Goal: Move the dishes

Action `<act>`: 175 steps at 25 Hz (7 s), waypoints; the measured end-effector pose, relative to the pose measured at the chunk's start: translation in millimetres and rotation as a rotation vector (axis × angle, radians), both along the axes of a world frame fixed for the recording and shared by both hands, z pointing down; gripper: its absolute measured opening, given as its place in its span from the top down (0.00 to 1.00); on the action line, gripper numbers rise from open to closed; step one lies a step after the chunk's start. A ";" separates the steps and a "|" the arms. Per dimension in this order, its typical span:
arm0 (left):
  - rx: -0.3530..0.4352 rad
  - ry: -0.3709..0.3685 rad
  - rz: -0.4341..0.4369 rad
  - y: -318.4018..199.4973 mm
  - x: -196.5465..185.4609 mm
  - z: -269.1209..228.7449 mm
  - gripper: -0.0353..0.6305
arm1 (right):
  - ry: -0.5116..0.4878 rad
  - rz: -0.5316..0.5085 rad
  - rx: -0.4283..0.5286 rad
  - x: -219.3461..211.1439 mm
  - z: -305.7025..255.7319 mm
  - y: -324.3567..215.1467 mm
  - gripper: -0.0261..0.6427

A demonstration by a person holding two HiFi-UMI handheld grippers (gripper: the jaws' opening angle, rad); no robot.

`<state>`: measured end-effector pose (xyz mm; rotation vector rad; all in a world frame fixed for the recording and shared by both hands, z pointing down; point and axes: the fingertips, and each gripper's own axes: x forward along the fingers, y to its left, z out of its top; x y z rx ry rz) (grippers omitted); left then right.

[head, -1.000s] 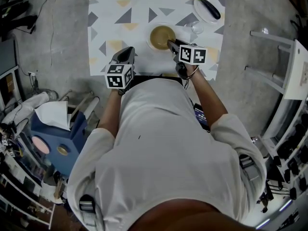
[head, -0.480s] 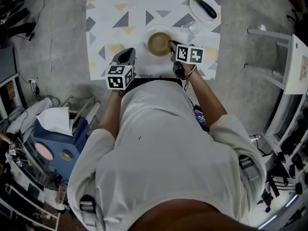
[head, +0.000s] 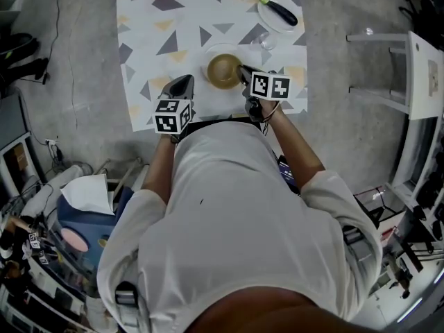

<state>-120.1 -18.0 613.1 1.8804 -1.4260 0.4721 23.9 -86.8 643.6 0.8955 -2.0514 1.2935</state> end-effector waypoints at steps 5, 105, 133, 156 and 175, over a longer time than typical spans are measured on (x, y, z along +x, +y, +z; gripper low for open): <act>0.028 0.001 0.017 -4.5 -0.1 -7.8 0.92 | -0.019 0.022 0.027 -5.4 -13.8 -1.0 0.93; -0.005 0.011 -0.137 31.1 -49.3 -2.6 0.92 | 0.128 -0.177 0.324 -95.1 -13.0 -30.4 0.90; 0.203 0.052 0.091 -51.3 25.3 -75.6 0.92 | 0.165 -0.191 0.688 -29.3 -107.4 -2.6 0.96; 0.599 -0.013 0.066 -78.9 26.0 -244.8 0.92 | 0.072 -0.032 1.008 -10.6 -271.8 -28.8 0.96; 0.613 -0.041 0.067 -77.9 18.0 -251.3 0.92 | 0.067 -0.010 1.031 -13.1 -281.5 -38.8 0.96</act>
